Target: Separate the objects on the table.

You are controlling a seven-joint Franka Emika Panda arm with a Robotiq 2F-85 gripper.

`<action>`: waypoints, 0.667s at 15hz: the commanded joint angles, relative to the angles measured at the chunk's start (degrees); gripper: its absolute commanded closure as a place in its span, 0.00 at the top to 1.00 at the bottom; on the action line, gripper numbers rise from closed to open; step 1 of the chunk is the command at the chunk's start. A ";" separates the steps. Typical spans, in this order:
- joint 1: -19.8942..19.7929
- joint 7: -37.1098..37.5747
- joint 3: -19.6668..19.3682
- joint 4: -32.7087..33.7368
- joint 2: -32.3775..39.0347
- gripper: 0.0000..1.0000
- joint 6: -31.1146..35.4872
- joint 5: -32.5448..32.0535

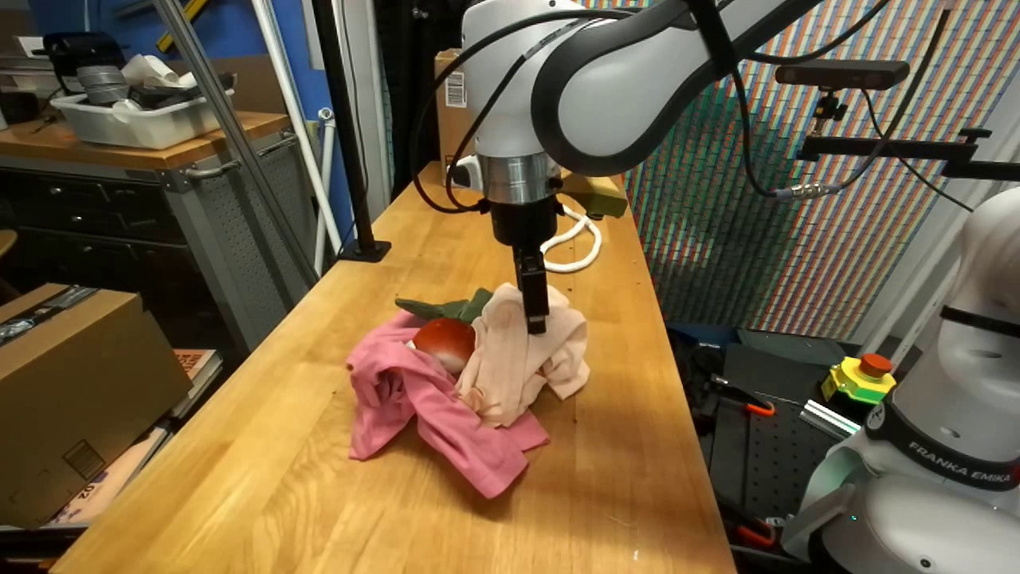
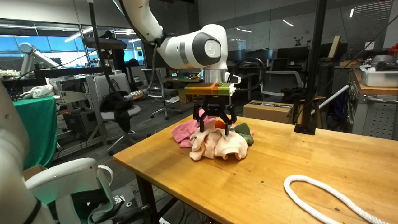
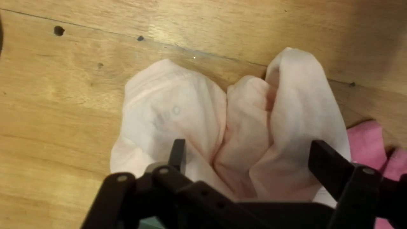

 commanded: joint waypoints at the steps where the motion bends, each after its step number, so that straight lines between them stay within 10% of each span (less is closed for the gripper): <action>1: -0.31 -3.67 0.23 -0.57 -0.37 1.00 -0.27 6.87; 9: -0.43 -5.30 0.05 -2.38 0.24 1.00 -0.25 8.25; 10: -0.53 -5.77 0.00 -2.32 0.32 0.75 -0.70 8.59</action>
